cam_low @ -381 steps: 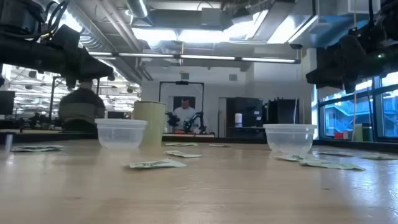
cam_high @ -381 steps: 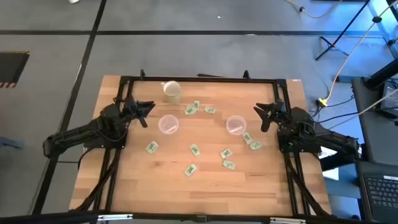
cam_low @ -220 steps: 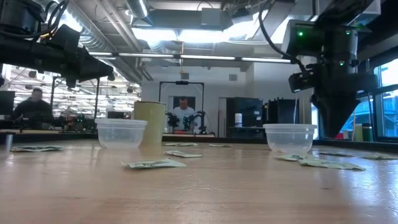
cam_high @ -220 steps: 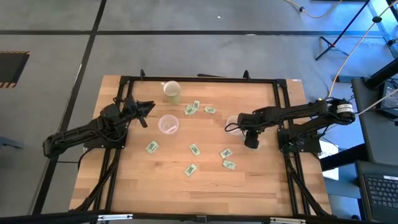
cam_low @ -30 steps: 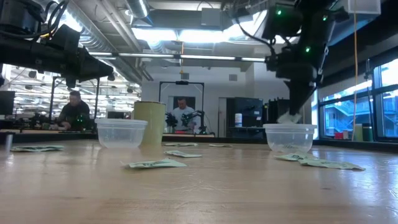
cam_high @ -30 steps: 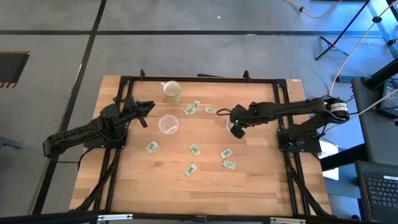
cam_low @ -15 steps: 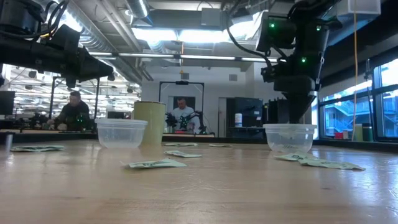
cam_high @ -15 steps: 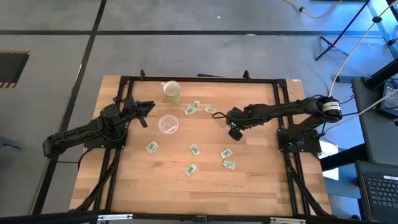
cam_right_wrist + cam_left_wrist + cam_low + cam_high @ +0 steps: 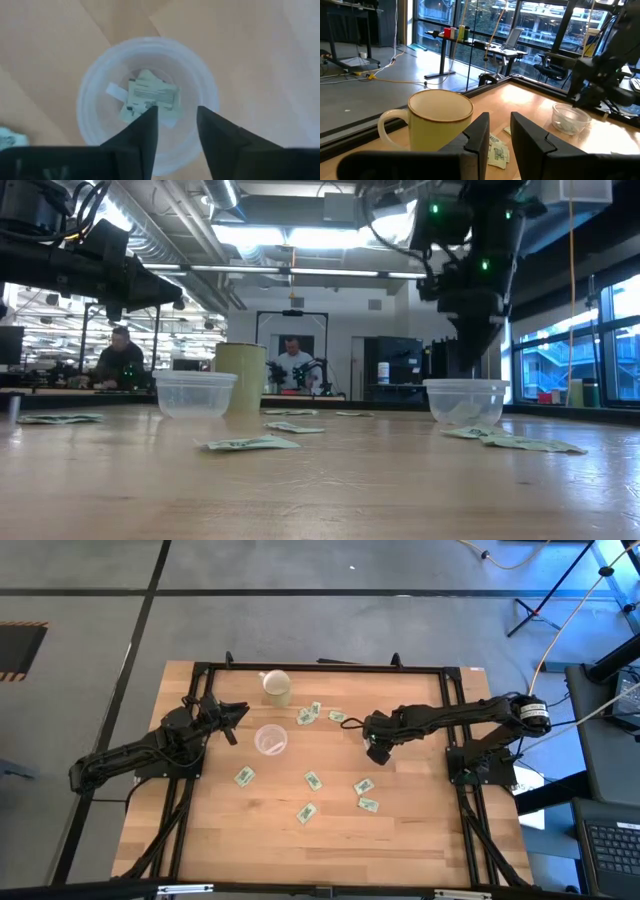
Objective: Pick and place Stevia / Truvia into bins
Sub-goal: Put the stevia packet into the left transparent container
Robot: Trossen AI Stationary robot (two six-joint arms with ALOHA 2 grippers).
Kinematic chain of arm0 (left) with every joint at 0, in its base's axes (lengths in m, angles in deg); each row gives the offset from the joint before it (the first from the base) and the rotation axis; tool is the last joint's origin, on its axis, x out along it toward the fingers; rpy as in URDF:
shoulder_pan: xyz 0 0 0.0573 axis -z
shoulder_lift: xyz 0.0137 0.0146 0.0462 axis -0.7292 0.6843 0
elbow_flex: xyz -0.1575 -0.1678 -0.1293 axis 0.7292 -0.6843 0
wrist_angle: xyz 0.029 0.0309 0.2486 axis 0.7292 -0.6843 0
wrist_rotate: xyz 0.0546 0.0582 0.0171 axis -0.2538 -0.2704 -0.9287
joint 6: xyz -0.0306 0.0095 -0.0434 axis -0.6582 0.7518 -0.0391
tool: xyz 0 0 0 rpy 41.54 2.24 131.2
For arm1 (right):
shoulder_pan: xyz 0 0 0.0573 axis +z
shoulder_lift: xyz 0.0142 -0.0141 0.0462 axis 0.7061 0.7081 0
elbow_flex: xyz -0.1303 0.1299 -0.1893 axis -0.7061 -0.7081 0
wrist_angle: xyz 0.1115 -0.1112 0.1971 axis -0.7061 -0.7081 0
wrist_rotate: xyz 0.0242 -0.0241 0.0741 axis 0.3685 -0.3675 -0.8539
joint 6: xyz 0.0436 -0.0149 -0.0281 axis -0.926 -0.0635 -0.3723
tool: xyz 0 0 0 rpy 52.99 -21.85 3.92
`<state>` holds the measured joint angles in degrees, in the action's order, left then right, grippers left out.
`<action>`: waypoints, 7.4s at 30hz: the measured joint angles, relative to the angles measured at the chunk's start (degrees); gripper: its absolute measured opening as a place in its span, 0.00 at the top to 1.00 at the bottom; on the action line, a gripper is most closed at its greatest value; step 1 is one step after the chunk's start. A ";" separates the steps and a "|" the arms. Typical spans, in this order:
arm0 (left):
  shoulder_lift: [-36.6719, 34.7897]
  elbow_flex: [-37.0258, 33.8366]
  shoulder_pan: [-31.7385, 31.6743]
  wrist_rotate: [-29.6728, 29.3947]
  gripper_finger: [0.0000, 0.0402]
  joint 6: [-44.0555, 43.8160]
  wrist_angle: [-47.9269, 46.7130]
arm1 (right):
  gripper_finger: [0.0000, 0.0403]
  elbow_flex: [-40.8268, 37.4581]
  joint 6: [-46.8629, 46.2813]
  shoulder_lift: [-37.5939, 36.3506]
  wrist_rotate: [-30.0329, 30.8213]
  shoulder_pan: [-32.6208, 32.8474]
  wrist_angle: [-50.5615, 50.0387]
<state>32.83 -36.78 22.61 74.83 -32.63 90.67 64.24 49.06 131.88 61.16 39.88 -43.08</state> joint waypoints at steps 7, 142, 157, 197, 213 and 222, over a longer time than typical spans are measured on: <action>0.00 0.02 0.00 0.02 0.82 0.00 0.00 | 0.62 3.72 8.72 -8.27 0.00 -5.01 -1.41; 75.27 38.45 35.99 4.45 0.64 -35.62 -49.50 | 0.62 -25.23 25.69 -52.07 -24.42 -13.58 41.20; 77.52 38.38 35.30 4.66 0.74 -34.49 -48.61 | 0.62 -25.23 25.49 -52.06 -24.42 -13.57 40.45; 75.61 43.19 35.28 7.38 1.00 -28.06 -51.00 | 0.62 -25.16 24.25 -52.03 -24.41 -13.60 38.36; 69.37 47.56 26.27 -11.35 0.99 -14.71 -44.58 | 0.62 -25.16 23.96 -52.06 -24.40 -13.60 37.79; 72.97 47.56 18.89 -8.15 0.99 -9.08 -42.83 | 0.62 -25.16 22.78 -52.06 -24.37 -13.60 37.55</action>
<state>105.80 10.78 41.50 66.68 -41.71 47.84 39.08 71.85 79.82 36.78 26.29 -5.53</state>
